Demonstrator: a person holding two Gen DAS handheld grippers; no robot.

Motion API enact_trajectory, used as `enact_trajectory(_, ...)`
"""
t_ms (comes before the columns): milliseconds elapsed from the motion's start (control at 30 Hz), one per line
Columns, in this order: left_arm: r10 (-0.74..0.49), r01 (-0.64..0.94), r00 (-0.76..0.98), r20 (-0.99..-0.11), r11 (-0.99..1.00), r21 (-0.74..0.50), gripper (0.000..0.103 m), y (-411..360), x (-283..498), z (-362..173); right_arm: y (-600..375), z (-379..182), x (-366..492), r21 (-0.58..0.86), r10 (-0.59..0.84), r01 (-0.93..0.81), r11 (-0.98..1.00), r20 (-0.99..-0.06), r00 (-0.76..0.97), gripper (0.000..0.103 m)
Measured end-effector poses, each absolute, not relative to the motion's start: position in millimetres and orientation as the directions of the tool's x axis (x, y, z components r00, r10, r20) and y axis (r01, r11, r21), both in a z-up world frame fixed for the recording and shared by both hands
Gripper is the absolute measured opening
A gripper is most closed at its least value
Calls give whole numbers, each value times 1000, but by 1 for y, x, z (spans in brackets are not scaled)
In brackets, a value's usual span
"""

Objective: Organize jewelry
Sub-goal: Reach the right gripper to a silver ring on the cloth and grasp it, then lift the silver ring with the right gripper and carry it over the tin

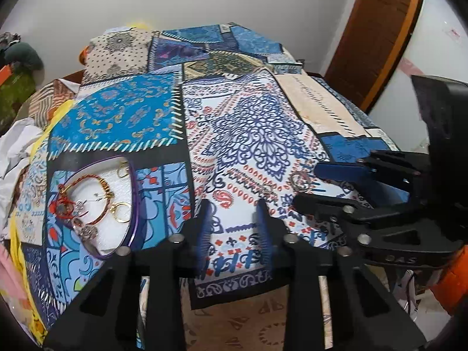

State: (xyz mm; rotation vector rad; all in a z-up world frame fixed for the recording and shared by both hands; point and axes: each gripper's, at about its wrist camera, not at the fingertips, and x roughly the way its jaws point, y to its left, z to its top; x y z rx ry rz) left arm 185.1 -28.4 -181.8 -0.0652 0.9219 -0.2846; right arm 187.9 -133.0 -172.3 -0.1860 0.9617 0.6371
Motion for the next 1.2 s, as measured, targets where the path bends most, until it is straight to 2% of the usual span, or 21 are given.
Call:
enact_trajectory(100,-291,239,562,-774,953,-185,18,-33,188,-183,-131,-174,190,125,426,-588,799,-808,407,28)
enact_trajectory(200,-299,258,550,-780,949,-182,17,-41,192,-187,-132,-176,191,130,432,-587,799,-804,409,20)
enact_trajectory(533,-272,281,554,-787,951,-131,17,-63,204,-192,-150,-169,192,157,447,-548,821,-774,449,20)
enact_trajectory(600,-264,280,561,-785,953,-120,8,-66,205,-193,-156,-165,192,162,450,-541,825,-766,458,20)
enact_trajectory(867,-247,273,586,-771,957,-100,8,-69,199,-184,-161,-155,192,162,457,-535,829,-749,480,20)
enact_trajectory(1200,-224,227,666,-712,969,-93,8,-44,181,-147,-149,-125,187,162,486,-544,823,-697,527,20)
